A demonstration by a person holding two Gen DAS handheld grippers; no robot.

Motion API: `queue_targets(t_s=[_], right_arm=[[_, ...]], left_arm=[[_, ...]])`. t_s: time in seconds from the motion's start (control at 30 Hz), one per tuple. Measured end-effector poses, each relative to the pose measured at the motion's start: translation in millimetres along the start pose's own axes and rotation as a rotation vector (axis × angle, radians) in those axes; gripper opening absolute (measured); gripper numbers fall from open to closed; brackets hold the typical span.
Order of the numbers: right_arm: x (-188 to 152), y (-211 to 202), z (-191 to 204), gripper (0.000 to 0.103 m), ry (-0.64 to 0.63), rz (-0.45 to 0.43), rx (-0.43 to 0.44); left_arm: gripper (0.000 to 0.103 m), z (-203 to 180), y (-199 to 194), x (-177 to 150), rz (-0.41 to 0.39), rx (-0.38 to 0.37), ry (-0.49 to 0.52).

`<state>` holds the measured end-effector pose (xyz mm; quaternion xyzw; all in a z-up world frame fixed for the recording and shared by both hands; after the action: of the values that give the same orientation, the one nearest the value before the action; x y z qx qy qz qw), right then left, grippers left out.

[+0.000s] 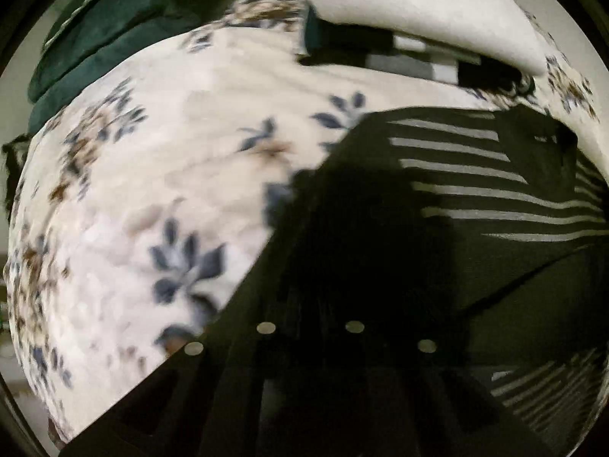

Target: Fold small clothes

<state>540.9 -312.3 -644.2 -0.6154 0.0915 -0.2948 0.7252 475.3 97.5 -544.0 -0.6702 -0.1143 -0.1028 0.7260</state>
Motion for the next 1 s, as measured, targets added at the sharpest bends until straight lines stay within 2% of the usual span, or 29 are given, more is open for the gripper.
queue_targets(t_s=[0.03, 0.1, 0.17, 0.23, 0.33, 0.37, 0.47, 0.5, 0.57, 0.67, 0.73, 0.8, 0.83, 0.87, 1.0], right_arm=[[0.9, 1.2, -3.9, 0.062, 0.005, 0.006, 0.006], [1.7, 3.6, -11.9, 0.062, 0.019, 0.016, 0.012], [-2.4, 6.1, -20.8, 0.062, 0.044, 0.03, 0.034], [-9.5, 9.0, -28.2, 0.062, 0.071, 0.051, 0.063], [-22.6, 13.7, -38.1, 0.062, 0.102, 0.071, 0.101], [-26.5, 17.1, -42.0, 0.062, 0.117, 0.077, 0.12], [-33.5, 30.7, -55.0, 0.059, 0.186, 0.091, 0.181], [-34.4, 35.9, -60.3, 0.052, 0.219, 0.09, 0.208], [-34.8, 45.8, -69.1, 0.045, 0.273, 0.087, 0.264], [-34.7, 62.5, -81.6, 0.042, 0.356, 0.092, 0.347], [-34.0, 70.5, -88.0, 0.036, 0.39, 0.091, 0.385], [-32.7, 76.9, -90.8, 0.024, 0.404, 0.098, 0.411], [-33.1, 78.9, -91.3, 0.022, 0.405, 0.097, 0.416], [-33.3, 80.3, -91.1, 0.018, 0.401, 0.097, 0.417], [-30.3, 77.7, -91.2, 0.012, 0.374, 0.083, 0.402]], left_arm=[[0.009, -1.1, -10.7, -0.1, -0.009, -0.002, -0.002], [0.01, -10.4, -27.9, 2.8, -0.023, -0.009, 0.006], [0.034, -27.7, -42.9, 9.3, -0.03, -0.045, 0.011], [0.045, -50.8, -59.0, 19.4, -0.062, -0.105, 0.004], [0.052, -104.8, -74.1, 33.5, -0.083, -0.219, 0.038], [0.053, -134.2, -74.4, 38.1, -0.072, -0.283, 0.074], [0.053, -209.7, -61.7, 48.3, -0.041, -0.387, 0.196], [0.053, -242.6, -53.1, 51.9, -0.022, -0.421, 0.252], [0.053, -290.3, -35.4, 56.8, 0.016, -0.48, 0.342], [0.053, -357.1, -10.3, 54.4, 0.087, -0.523, 0.48], [0.052, -390.3, 1.0, 48.6, 0.133, -0.523, 0.548], [0.049, -409.0, 7.1, 43.2, 0.145, -0.539, 0.591], [0.019, -412.5, 7.0, 40.5, 0.137, -0.547, 0.596], [0.003, -414.2, 6.7, 39.4, 0.133, -0.558, 0.585], [0.003, -392.9, 8.3, 50.8, 0.094, -0.571, 0.474]])
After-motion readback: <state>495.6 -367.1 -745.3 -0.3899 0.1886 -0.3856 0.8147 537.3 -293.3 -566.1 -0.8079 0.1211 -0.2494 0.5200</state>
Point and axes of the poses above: each gripper's, at about its wrist camera, not at the fingertips, and y roughly the way its jaws point, z to its left, x to its top, the point moved 1 cm from there along y, roughly the way its jaws point, and after that the axes turned 3 degrees about -z, right-handed, at the moved point
